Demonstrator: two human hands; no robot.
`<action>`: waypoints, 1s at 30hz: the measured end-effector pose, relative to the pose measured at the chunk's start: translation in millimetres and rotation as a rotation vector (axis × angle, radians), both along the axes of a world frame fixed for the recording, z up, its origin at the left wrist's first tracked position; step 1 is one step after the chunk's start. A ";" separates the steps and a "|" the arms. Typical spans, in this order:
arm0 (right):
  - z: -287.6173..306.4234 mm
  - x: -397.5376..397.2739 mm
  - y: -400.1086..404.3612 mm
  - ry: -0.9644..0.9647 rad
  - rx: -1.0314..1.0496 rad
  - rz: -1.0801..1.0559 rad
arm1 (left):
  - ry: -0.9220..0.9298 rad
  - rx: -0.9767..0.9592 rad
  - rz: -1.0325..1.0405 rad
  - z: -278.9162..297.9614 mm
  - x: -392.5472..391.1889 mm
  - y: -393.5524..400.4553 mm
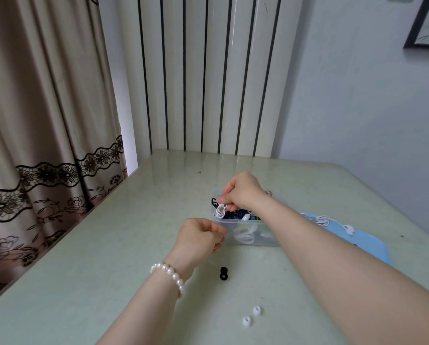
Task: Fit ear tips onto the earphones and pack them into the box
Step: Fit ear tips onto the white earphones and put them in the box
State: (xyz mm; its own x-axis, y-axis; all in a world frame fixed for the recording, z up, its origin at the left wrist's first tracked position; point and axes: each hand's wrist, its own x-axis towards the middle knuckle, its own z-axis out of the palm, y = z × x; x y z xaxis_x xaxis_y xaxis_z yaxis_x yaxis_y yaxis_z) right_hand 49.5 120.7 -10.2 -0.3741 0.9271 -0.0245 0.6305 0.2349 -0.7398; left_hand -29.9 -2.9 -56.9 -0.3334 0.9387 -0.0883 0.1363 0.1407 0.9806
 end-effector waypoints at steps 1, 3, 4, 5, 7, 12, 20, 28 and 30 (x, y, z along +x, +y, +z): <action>-2.4 -0.2 -0.3 -0.017 0.015 0.001 | 0.003 0.000 -0.001 -0.2 0.3 -0.1; -6.1 -0.5 -1.7 -0.063 0.059 0.022 | 0.013 0.002 -0.004 -0.6 0.9 -0.5; -6.6 0.0 -2.3 -0.111 0.108 0.036 | 0.024 0.002 -0.007 -0.7 1.4 -0.7; -6.1 1.1 -3.7 -0.170 0.166 0.043 | 0.038 0.002 -0.011 -0.8 2.2 -1.1; -3.8 5.3 -6.9 -0.258 0.252 0.046 | 0.064 0.010 -0.022 -0.6 4.2 -2.0; 6.5 30.0 -13.4 -0.196 0.358 0.076 | 0.167 0.046 -0.093 0.3 10.6 -5.1; 12.7 129.1 -22.3 -0.025 0.338 -0.009 | 0.462 0.067 -0.301 -13.7 38.9 -8.3; -9.8 228.3 -21.9 -0.063 0.108 -0.097 | 0.690 0.087 -0.456 -15.2 52.7 -15.3; -17.1 237.9 -20.8 -0.077 0.067 -0.107 | 0.698 0.080 -0.451 -16.5 52.1 -14.9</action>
